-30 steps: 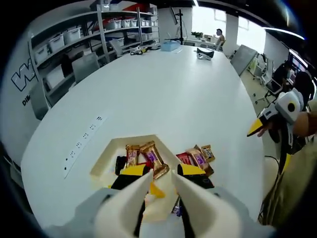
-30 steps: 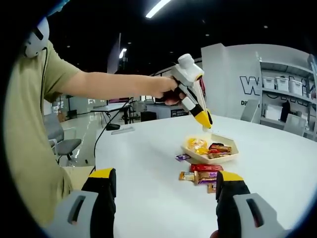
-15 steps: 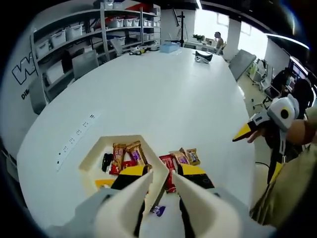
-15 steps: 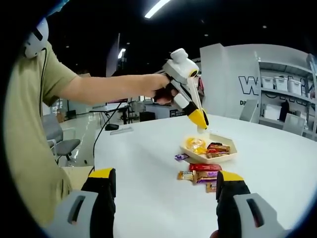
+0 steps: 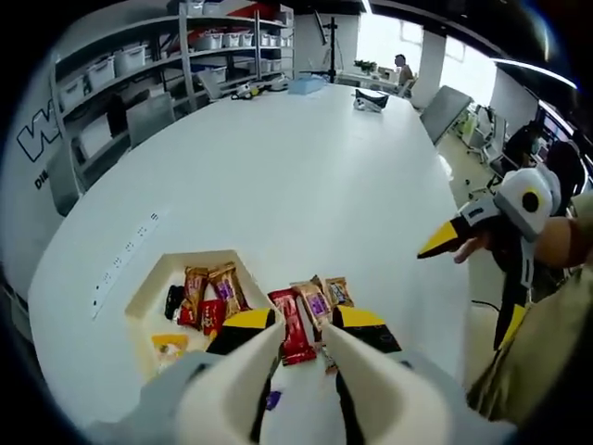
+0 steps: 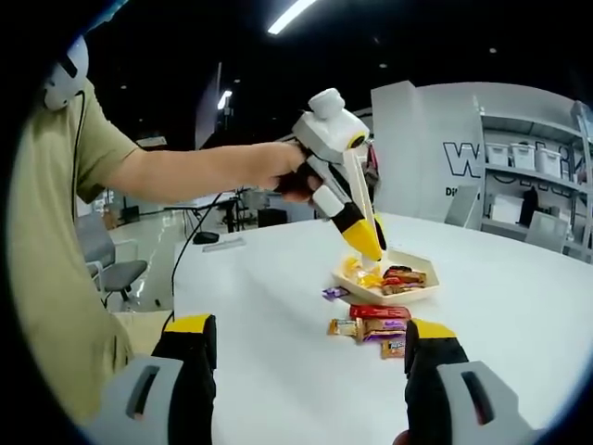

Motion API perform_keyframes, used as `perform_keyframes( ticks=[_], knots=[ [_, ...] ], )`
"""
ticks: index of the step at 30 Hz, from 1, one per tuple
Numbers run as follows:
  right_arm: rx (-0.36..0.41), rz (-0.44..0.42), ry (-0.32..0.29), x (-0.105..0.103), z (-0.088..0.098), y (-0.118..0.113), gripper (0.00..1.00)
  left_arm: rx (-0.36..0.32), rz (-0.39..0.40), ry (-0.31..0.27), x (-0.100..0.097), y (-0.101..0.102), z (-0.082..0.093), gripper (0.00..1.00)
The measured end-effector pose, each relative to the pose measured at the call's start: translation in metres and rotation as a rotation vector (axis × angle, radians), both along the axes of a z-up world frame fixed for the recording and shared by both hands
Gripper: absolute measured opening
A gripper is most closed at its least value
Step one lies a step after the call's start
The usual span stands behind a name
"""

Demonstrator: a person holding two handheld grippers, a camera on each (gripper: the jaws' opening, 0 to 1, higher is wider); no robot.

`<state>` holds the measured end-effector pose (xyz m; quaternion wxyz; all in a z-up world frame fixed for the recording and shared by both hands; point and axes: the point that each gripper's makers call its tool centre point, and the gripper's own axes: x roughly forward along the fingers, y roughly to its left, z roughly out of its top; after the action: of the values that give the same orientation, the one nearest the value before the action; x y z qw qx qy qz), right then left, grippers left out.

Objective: Place the target food into the container with the food tongs after gripping and lifting it, then release it inside without dropping or visibly crushing the food.

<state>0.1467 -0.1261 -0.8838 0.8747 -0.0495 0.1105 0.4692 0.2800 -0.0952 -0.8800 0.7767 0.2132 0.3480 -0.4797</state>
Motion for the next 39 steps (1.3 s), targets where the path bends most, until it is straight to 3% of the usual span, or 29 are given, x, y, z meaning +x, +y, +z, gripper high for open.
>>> perform_keyframes(
  ticks=[13, 18, 26, 39],
  knots=[
    [0.004, 0.000, -0.001, 0.000, 0.001, -0.001, 0.83, 0.010, 0.009, 0.022, -0.005, -0.023, -0.016, 0.24],
    [0.004, 0.002, -0.001, -0.001, 0.001, -0.001, 0.83, 0.044, 0.011, 0.004, -0.005, -0.029, -0.027, 0.24],
    [-0.001, 0.003, 0.000, -0.002, 0.002, -0.002, 0.83, 0.048, 0.015, 0.019, -0.006, -0.030, -0.039, 0.24],
    [-0.002, 0.010, -0.002, -0.001, 0.003, 0.000, 0.83, 0.052, 0.025, 0.019, -0.005, -0.031, -0.039, 0.24]
  ],
)
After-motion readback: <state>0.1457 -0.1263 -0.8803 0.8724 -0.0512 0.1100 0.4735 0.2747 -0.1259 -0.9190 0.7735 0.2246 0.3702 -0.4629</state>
